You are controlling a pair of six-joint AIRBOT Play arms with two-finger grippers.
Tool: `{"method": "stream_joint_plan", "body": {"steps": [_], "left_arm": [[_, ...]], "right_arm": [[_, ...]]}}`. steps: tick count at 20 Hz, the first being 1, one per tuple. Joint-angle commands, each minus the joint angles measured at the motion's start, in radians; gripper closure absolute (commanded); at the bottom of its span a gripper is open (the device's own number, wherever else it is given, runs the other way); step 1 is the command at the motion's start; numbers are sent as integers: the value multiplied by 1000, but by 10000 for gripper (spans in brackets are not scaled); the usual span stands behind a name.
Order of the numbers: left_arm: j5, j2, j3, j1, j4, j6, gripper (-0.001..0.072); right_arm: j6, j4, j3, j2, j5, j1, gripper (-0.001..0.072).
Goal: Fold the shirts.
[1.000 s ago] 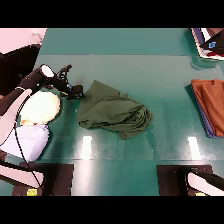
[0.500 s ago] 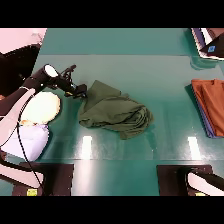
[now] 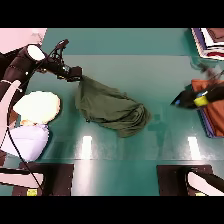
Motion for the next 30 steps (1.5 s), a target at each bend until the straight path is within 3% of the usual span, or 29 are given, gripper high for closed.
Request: {"method": "stream_joint_plan", "body": {"steps": [1, 3, 7, 9, 10, 11, 12, 15, 20, 25, 30], "left_arm": [[-18, 7, 15, 0, 6, 2, 683], [-23, 7, 15, 0, 11, 2, 683], [-20, 7, 15, 0, 15, 2, 683], [-20, 7, 15, 0, 16, 2, 683], [-22, 7, 15, 0, 16, 2, 683], [-26, 7, 15, 0, 16, 2, 683], [-29, 8, 15, 0, 16, 2, 684], [-37, 63, 40, 0, 82, 1, 684], [-34, 309, 203, 0, 158, 2, 684], [-27, 539, 396, 0, 147, 0, 684], [-22, 665, 565, 0, 141, -34, 684]], "right_arm": [[-8, 125, -242, -74, -217, 65, 303], [-8, 140, -238, -139, -296, 126, 303], [-7, 140, -140, -261, -315, 204, 305], [-8, 138, -84, -309, -315, 228, 428], [-8, 138, -63, -328, -319, 236, 453], [-11, 137, -45, -341, -321, 239, 596], [-11, 132, -27, -348, -324, 243, 693], [-11, 88, 62, -288, -329, 226, 694], [-11, -108, 364, -12, -228, 137, 694], [-11, -133, 577, 232, -176, 52, 695], [-11, -134, 779, 340, -88, -36, 695]]}}
